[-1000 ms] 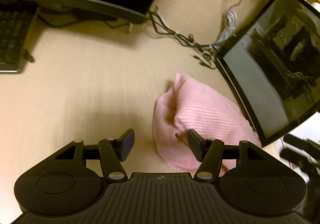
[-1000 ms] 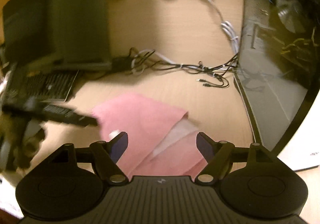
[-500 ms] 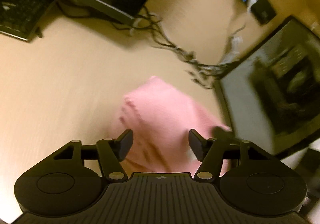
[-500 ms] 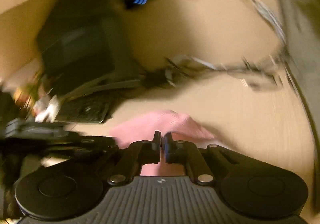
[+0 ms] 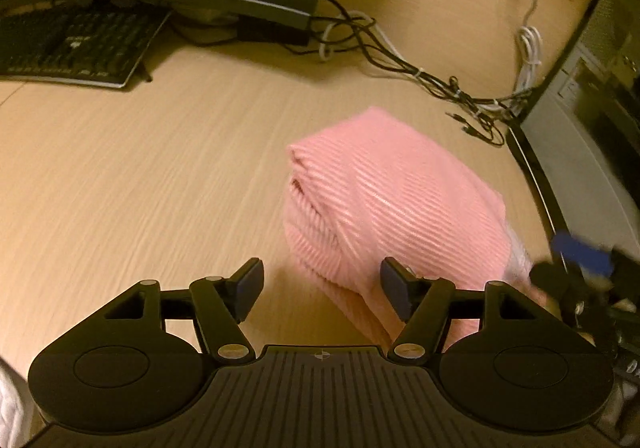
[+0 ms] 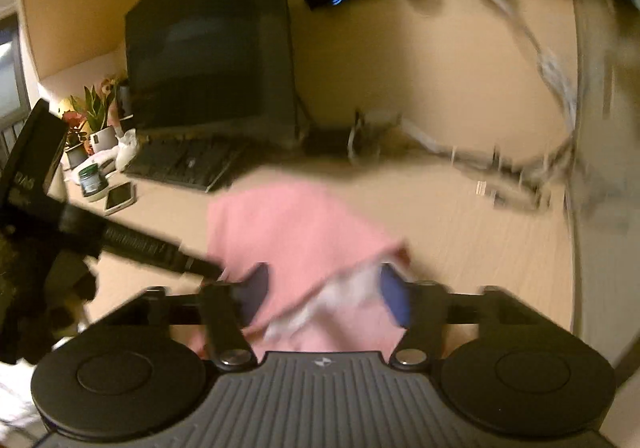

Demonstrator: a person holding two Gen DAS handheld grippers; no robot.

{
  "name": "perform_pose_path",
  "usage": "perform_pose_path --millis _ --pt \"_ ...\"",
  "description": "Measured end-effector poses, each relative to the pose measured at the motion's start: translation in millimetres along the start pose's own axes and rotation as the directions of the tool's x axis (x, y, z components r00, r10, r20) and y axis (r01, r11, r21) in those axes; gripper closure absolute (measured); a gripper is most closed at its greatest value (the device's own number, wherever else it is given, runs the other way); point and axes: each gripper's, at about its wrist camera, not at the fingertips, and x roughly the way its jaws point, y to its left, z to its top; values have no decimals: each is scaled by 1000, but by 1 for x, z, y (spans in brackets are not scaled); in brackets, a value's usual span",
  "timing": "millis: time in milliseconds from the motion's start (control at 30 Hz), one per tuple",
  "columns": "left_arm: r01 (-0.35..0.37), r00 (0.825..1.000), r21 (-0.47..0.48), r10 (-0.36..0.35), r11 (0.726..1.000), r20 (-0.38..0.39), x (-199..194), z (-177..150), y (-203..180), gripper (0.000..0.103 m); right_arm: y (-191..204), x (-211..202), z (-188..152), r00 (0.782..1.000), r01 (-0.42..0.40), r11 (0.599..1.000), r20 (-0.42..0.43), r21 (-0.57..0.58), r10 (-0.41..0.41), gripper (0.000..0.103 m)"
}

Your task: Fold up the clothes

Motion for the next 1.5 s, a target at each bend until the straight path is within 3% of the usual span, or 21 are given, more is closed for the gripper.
perform_pose_path --millis 100,233,333,433,600,667,733,800,833,867,1000,1067,1233,1400,1500 --pt "-7 1000 4 7 1000 -4 -4 0 -2 30 -6 25 10 999 34 999 -23 22 -34 37" --pt "-22 1000 3 22 1000 12 -11 5 1 26 -10 62 3 991 106 994 -86 27 -103 25" --pt "-33 999 3 33 999 25 -17 8 4 24 -5 72 -3 990 75 994 -128 76 -65 26" --pt "-35 999 -10 35 999 36 -23 10 9 22 19 74 -8 989 33 998 -148 47 -26 26" --pt "51 999 -113 -49 992 21 -24 3 25 16 48 57 -13 987 -91 996 -133 -11 89 24" --pt "77 997 -170 -76 982 10 -21 -3 32 16 46 43 -11 989 -107 994 -101 -26 104 16" --pt "88 996 -199 -88 976 7 -16 -14 36 16 35 30 -7 996 -61 998 -70 -24 60 2" --pt "99 995 -217 -99 971 10 -12 -24 36 18 19 21 -2 999 -5 1000 -47 -9 4 0" --pt "107 994 -193 -102 975 37 -15 -26 30 28 13 19 0 998 18 1000 -52 -2 -18 0" --pt "114 992 -167 -104 979 65 -18 -28 23 45 7 20 2 997 43 999 -63 4 -43 0" --pt "116 977 26 -119 993 177 -37 -30 -13 48 -6 21 3 993 107 994 -45 28 -105 0" --pt "128 976 29 -132 991 172 -37 -32 -18 48 -6 25 4 994 91 996 -55 23 -90 0" --pt "102 992 -73 -95 992 85 -22 -49 2 49 0 40 4 994 31 999 -103 -13 -32 0" --pt "113 993 -154 -110 982 31 -22 -63 24 48 2 54 3 988 -47 999 -149 12 48 0" --pt "199 980 -234 -186 952 77 -37 -62 42 44 -2 61 3 984 -78 995 -154 67 87 0"
